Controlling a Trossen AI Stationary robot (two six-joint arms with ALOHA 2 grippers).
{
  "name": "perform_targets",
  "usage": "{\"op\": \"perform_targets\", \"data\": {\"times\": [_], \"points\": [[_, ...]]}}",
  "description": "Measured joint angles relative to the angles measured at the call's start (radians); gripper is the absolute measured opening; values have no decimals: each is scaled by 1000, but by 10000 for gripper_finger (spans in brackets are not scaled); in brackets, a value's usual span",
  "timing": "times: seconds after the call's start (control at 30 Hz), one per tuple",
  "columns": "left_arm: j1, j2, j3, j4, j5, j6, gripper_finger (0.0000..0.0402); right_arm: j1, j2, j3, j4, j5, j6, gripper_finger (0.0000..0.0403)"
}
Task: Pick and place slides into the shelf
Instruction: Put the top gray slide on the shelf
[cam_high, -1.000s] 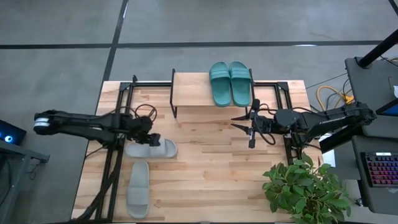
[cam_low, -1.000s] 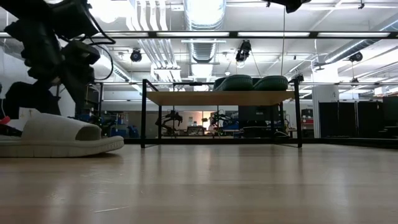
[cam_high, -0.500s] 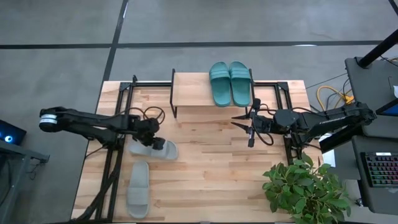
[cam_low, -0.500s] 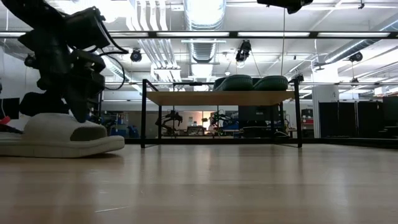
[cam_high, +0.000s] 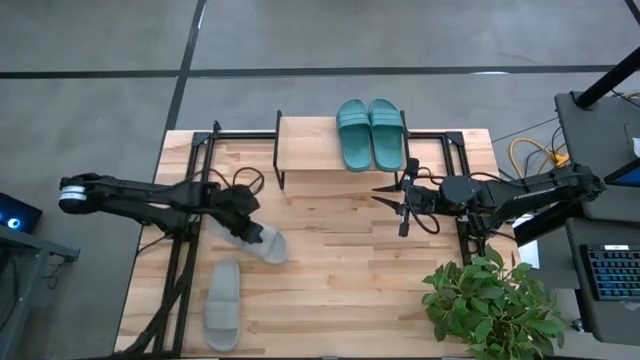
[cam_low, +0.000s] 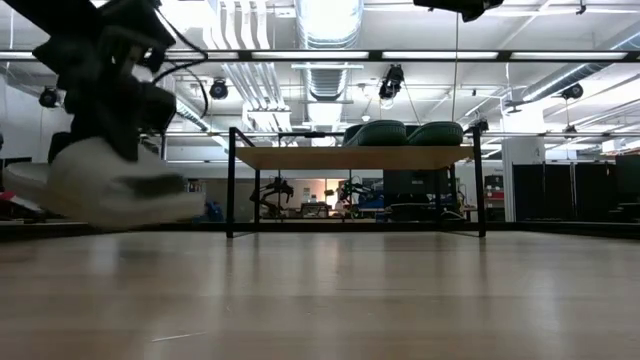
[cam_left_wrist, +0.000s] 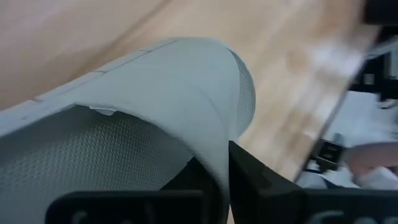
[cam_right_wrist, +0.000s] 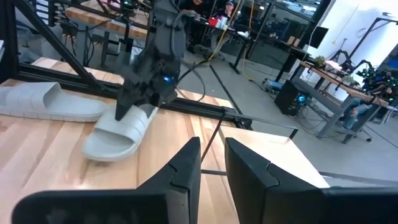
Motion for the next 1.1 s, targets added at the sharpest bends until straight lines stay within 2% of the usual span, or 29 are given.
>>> {"op": "perform_targets", "data": {"times": [0.13, 0.3, 0.57, 0.9, 1.1], "points": [[0, -57, 37, 0, 19, -1, 2, 0, 7, 0, -2, -10, -5, 65], [0, -119, 99, 4, 6, 4, 1, 0, 40, -2, 19, -80, -86, 76], [0, -171, 167, 2, -34, 32, 1, 0, 126, -2, 150, -80, -186, 104], [1, -153, 174, 0, 20, 1, 0, 29, 258, 10, 241, -88, -564, 146], [1, -152, 175, 0, 28, 0, 0, 31, 337, 10, 366, -79, -668, 175]]}}
